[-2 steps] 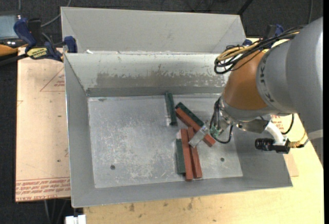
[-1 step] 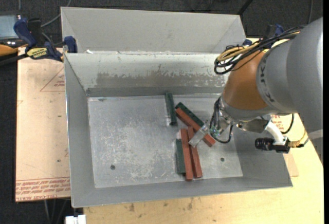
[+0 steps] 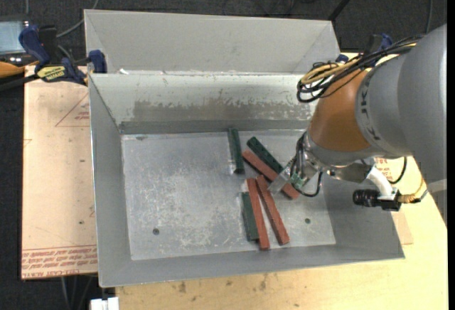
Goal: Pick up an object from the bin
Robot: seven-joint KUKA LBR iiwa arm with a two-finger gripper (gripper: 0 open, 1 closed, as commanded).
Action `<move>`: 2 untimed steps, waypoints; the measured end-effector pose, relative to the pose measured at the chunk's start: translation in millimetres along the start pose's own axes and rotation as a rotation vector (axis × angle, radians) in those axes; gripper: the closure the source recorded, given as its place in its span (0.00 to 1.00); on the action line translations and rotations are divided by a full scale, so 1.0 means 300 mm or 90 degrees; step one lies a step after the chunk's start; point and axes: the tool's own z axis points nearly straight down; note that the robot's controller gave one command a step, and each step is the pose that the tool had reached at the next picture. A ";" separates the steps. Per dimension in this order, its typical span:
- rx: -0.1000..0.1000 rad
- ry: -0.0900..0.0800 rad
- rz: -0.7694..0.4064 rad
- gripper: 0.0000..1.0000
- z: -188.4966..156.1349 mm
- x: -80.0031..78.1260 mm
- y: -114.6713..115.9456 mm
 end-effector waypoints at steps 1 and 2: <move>0.001 0.002 -0.002 1.00 -0.076 -0.002 0.002; 0.000 0.002 -0.003 1.00 -0.184 -0.004 0.005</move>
Offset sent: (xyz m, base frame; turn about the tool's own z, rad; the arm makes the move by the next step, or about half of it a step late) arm -0.0002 -0.0001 0.0221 0.0000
